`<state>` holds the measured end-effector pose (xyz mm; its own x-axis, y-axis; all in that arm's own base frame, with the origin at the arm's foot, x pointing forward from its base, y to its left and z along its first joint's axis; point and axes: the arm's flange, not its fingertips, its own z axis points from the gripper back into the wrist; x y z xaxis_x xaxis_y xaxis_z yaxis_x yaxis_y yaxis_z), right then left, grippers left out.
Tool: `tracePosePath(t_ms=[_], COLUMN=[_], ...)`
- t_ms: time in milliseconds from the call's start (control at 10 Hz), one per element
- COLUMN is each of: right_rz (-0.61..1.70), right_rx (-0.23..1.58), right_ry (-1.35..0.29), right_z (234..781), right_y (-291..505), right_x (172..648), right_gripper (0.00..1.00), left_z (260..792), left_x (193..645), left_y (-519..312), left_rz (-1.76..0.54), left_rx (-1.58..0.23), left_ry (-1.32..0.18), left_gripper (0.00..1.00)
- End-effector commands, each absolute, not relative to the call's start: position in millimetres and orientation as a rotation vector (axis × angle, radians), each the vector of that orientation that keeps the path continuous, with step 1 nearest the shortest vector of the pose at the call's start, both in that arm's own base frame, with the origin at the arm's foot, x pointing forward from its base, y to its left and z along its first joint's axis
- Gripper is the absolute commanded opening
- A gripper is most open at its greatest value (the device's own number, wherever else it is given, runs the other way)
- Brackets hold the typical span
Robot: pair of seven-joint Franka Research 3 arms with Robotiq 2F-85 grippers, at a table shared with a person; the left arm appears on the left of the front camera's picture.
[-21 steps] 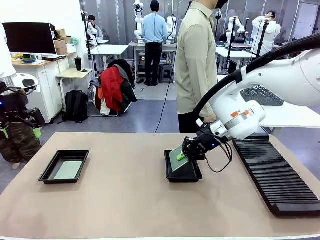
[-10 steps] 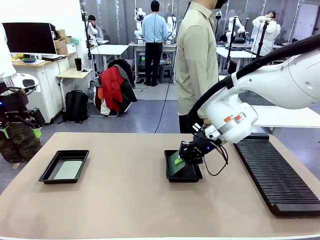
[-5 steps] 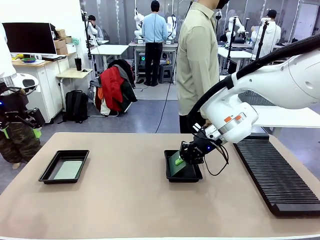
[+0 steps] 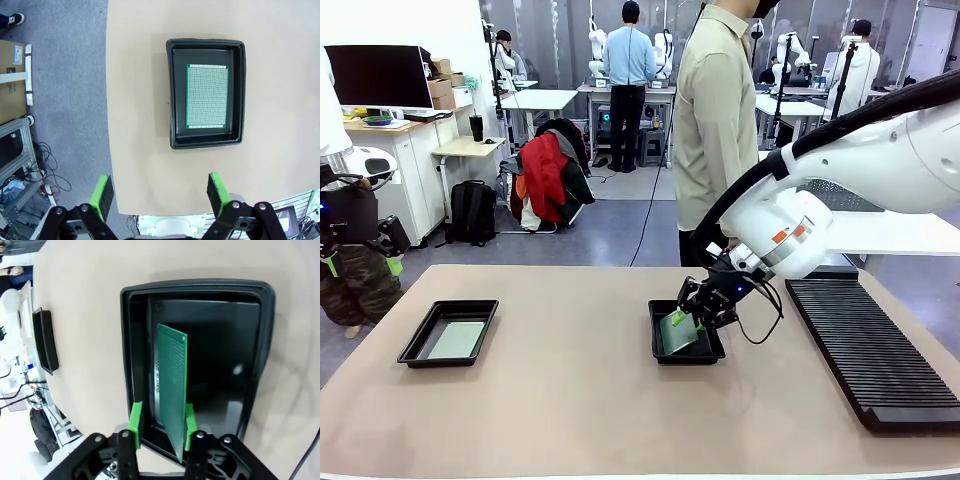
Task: Inspect and transfer BCBs to ESD trays.
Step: Pick up the Blank PCB from the PCB Rack and place it in the right ESD tray.
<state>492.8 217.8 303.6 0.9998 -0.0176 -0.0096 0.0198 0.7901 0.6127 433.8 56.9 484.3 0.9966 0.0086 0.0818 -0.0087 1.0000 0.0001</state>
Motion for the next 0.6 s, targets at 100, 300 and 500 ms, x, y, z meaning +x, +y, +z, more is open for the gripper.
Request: tracePosePath(t_ms=[100, 300, 500], right_rz=[-0.038, -0.065, -0.061], right_rx=[0.484, 0.351, 0.248], right_ry=[0.029, 0.044, 0.047], right_z=[341, 365, 388], right_y=[217, 214, 210], right_x=[490, 487, 480], right_gripper=[0.8, 0.99, 1.0], left_z=[482, 482, 482], left_x=[435, 435, 435], left_y=[57, 57, 57], left_rz=[0.012, 0.012, 0.012], left_rx=[-0.001, -0.001, -0.001], left_ry=[-0.092, -0.092, -0.092], left_gripper=[1.0, 1.0, 1.0])
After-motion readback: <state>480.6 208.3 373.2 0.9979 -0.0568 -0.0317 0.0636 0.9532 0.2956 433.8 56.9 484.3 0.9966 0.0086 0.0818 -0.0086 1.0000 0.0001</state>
